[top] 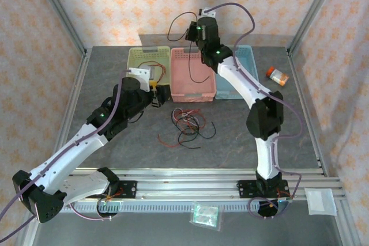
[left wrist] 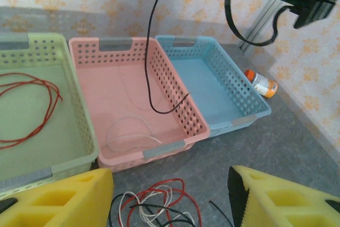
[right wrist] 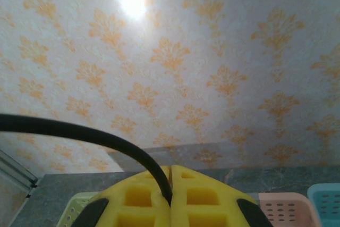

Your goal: Untangle the cables

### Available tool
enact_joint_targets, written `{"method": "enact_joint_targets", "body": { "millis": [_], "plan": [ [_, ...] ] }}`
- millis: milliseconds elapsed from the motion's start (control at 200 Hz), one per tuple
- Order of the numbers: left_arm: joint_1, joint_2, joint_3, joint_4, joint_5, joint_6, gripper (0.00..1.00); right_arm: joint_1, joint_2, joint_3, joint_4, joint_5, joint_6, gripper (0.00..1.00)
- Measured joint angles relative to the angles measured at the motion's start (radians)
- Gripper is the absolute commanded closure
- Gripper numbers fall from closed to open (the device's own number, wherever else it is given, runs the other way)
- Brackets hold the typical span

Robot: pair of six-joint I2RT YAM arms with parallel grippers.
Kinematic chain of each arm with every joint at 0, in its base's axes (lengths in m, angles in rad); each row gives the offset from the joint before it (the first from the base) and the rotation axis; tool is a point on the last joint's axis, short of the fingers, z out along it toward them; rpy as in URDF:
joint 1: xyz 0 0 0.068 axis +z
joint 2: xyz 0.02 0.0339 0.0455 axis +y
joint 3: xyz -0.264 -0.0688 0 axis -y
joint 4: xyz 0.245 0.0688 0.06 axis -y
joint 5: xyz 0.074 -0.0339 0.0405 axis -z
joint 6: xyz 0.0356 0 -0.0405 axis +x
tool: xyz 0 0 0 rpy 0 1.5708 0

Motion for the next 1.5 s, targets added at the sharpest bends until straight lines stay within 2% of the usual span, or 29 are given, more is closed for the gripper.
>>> {"method": "enact_joint_targets", "body": {
  "millis": [406,931,966,1061,1161,1307,1502],
  "plan": [
    [0.005,0.032,-0.174,0.088,-0.023,-0.073,0.44,-0.020,0.163,0.003,-0.119,-0.096,0.098,1.00],
    [0.006,0.035,-0.271,0.159,-0.040,-0.159,0.44,-0.020,0.274,0.006,-0.349,0.027,0.117,1.00],
    [0.006,0.035,-0.283,0.161,-0.038,-0.167,0.44,-0.020,0.282,0.007,-0.358,0.032,0.116,0.93],
    [0.006,0.035,-0.322,0.164,-0.034,-0.187,0.44,-0.020,0.295,0.007,-0.389,0.037,0.117,0.63],
    [0.006,0.039,-0.348,0.165,-0.029,-0.207,0.44,-0.020,0.296,0.013,-0.406,0.040,0.105,0.48],
    [0.006,0.046,-0.365,0.169,-0.022,-0.224,0.44,-0.020,0.291,0.015,-0.407,0.039,0.087,0.40],
    [0.005,0.071,-0.376,0.172,-0.022,-0.229,0.44,-0.020,0.146,-0.134,-0.398,0.012,0.083,0.39]
  ]
}}
